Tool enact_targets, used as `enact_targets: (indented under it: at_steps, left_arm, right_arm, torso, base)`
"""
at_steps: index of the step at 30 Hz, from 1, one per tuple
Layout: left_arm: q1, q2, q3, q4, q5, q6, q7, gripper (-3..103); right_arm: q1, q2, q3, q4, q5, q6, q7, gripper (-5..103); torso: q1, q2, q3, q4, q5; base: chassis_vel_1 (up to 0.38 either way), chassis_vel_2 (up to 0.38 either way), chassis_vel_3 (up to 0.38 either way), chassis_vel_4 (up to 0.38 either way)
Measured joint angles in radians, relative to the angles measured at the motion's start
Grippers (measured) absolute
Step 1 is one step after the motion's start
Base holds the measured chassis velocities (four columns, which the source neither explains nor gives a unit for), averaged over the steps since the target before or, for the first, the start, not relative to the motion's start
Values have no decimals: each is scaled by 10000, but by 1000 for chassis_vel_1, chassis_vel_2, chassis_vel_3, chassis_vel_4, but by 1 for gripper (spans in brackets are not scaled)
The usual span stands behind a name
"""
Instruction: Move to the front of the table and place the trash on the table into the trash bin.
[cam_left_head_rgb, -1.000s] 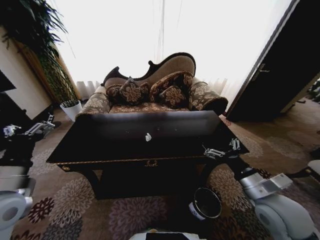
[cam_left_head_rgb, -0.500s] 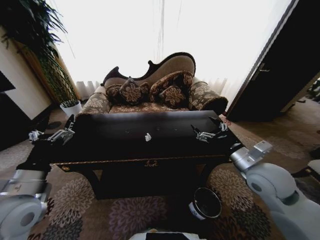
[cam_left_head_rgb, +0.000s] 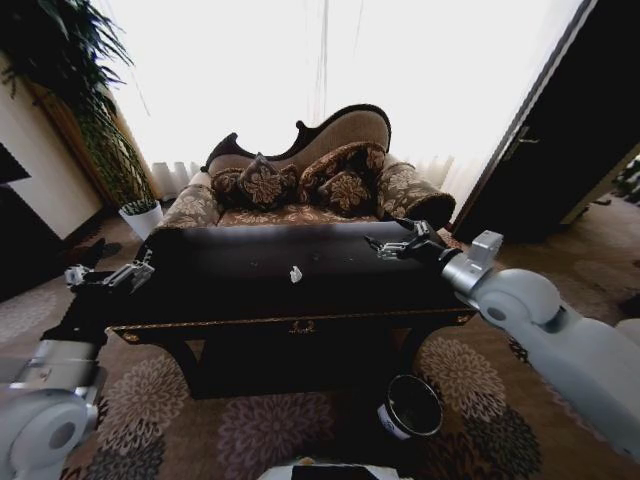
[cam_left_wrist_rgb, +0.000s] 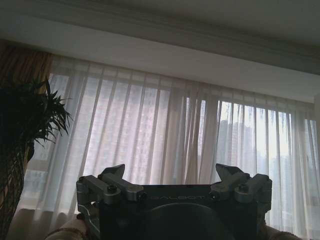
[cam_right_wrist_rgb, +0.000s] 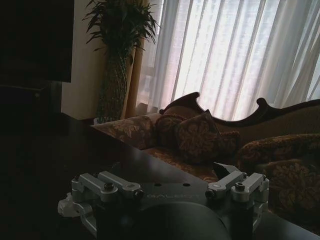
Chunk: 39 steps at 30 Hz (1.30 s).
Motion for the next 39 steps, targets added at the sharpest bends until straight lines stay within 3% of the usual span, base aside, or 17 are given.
enact_targets:
  at_steps: [2,7,11,18,25,39]
  left_arm:
    - [-32,-3,14,23,-3,1,-1,100]
    - [-80,-95,116,65,11,7,-3,100]
    - [-83,-25,-85,89,-55,-5,-4,100]
    - [-41,23,-404,219,-177,-78,-18,100]
    - [-55,-120,-416,271,-106,-91,-22,100]
    - [-94,-79,-473,467,-89,-198,-21,100]
  right_arm:
    - [542,84,-582,-166,40,-106,-41,100]
    - [3506,1017,-3566,-1211,30,-430,-393,100]
    - [4319,1543,-4630,-1650,-164,-635,-951,100]
    - [4651,2653,-5283,-2080,-675,-1454,-1858,100]
    - [5131,3595,-6198,-2976,-1507,-1587,-2145,100]
    - [5184,3930,-6565,-4069,-2442,-1480,-3018,100]
  torso:
    - [0,-1,0,-1,0]
    - [0,0,0,4,-4]
    - [1,-1,0,3,-1]
    - [-1,0,-1,0,0]
    - [-1,0,-1,2,-2]
    - [-1,1,-1,1,1]
  base:
    - [0,0,0,0]
    - [0,0,0,0]
    - [0,0,0,0]
    - [0,0,0,0]
    - [0,0,0,0]
    - [0,0,0,0]
